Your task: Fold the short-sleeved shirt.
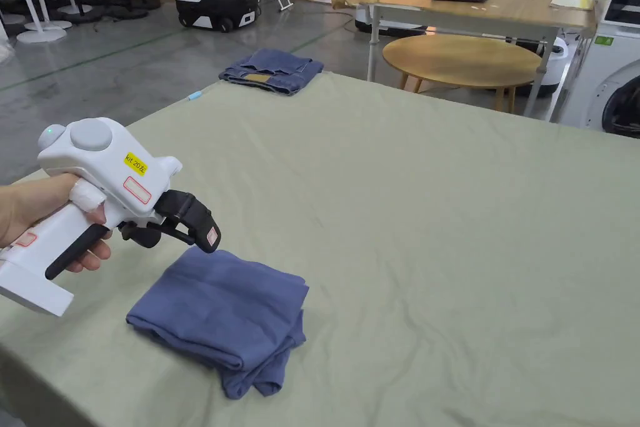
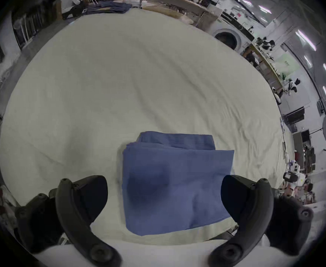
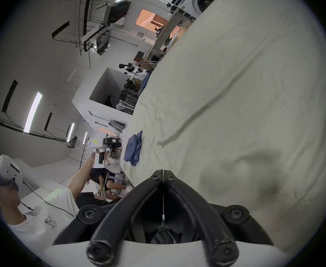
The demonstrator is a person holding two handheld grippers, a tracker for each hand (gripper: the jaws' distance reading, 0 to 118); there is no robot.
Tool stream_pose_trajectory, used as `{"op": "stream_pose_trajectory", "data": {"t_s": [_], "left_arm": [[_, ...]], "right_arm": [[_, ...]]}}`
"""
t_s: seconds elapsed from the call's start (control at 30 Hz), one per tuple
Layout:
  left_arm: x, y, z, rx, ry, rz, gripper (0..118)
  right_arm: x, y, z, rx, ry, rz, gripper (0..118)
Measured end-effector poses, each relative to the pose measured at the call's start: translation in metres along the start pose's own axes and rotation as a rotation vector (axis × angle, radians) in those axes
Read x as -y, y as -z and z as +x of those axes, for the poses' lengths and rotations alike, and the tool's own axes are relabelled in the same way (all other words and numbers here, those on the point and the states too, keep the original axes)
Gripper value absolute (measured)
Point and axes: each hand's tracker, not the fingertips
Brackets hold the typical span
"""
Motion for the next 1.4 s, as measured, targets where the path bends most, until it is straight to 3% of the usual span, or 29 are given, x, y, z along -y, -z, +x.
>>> {"op": "stream_pose_trajectory", "data": {"t_s": [0.1,0.13,0.2,0.23,0.27,0.37,0.5,0.63,0.73,0.8,0.9,0.97,1.03,1.1,1.23,1.4], "left_arm": [[0.004,-0.009,0.008,-0.032,-0.004,0.009,113],[0.005,-0.013,0.012,-0.011,-0.028,0.000,93],[0.009,-0.020,0.029,0.025,-0.016,0.029,17],[0.010,-0.020,0.036,-0.001,0.051,0.058,0],[0.012,-0.019,0.049,-0.029,0.077,0.075,0],[0.021,-0.018,0.091,0.105,0.118,0.138,0],[0.046,-0.010,0.189,0.192,0.200,0.335,0],[0.079,-0.004,0.293,0.397,0.174,0.495,0],[0.105,-0.001,0.373,0.300,0.250,0.640,0],[0.121,0.006,0.419,0.119,0.354,0.780,0],[0.140,0.007,0.462,0.080,0.379,0.919,0],[0.148,0.004,0.480,0.021,0.382,1.001,0],[0.152,0.003,0.495,-0.051,0.416,1.078,0],[0.157,0.002,0.500,-0.109,0.406,1.141,0],[0.161,-0.004,0.501,-0.115,0.402,1.170,0],[0.162,-0.005,0.494,-0.125,0.399,1.152,0]], "right_arm": [[0.001,-0.006,-0.004,-0.019,-0.010,0.007,0],[0.001,-0.009,-0.006,-0.023,-0.013,0.011,0],[0.002,-0.019,-0.008,-0.036,-0.026,0.024,0],[0.002,-0.024,-0.009,-0.041,-0.032,0.033,0],[0.002,-0.029,-0.012,-0.043,-0.039,0.045,0],[-0.002,-0.047,-0.022,-0.042,-0.068,0.088,0],[-0.011,-0.067,-0.052,0.012,-0.169,0.179,0],[-0.021,-0.078,-0.092,0.114,-0.297,0.281,0],[-0.022,-0.079,-0.133,0.373,-0.463,0.466,0],[-0.018,-0.074,-0.162,0.567,-0.637,0.596,0],[-0.011,-0.059,-0.182,0.911,-0.888,0.789,0],[-0.008,-0.051,-0.189,1.011,-0.980,0.876,0],[-0.007,-0.048,-0.193,1.020,-1.008,0.919,0],[-0.006,-0.050,-0.198,0.929,-0.966,0.925,0],[-0.007,-0.052,-0.202,0.861,-0.928,0.934,0],[-0.007,-0.054,-0.203,0.847,-0.911,0.946,0]]}}
